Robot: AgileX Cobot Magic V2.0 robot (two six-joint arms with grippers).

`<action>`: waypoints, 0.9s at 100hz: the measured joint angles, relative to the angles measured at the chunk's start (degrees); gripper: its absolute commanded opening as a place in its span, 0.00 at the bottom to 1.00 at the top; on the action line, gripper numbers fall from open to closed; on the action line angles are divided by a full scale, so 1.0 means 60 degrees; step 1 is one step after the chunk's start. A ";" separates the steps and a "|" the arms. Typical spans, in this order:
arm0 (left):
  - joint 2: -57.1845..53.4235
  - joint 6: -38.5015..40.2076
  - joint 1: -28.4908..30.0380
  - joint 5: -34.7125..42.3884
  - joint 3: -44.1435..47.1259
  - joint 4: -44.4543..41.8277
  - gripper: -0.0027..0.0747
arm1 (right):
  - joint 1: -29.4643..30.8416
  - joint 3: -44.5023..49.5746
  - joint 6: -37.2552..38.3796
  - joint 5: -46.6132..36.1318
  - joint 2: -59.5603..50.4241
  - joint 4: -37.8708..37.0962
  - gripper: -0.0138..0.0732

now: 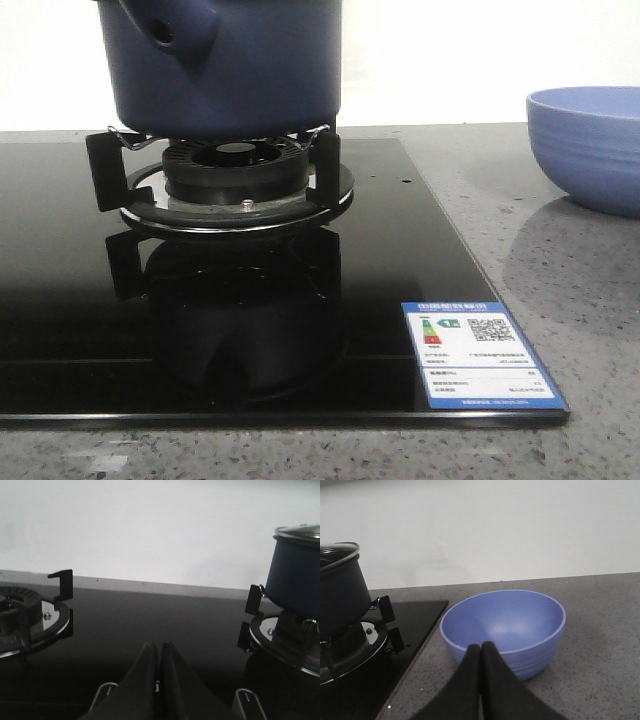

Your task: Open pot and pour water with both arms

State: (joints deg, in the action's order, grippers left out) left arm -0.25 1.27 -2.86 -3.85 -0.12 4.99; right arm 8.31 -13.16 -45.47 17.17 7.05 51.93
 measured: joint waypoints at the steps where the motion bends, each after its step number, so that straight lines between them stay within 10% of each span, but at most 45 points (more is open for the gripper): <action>1: 0.0000 0.0000 0.0000 -0.0054 0.0000 0.0000 0.01 | 0.0000 0.0000 0.0000 0.0000 0.0000 0.0000 0.09; 90: 0.0000 0.0015 0.0000 -0.0305 0.0000 0.0000 0.01 | 0.0000 0.0000 0.0021 0.0000 0.0000 -0.0182 0.09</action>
State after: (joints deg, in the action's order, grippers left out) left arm -0.25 1.36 -2.86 -5.68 -0.12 4.99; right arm 8.31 -13.16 -45.35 17.17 7.05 50.83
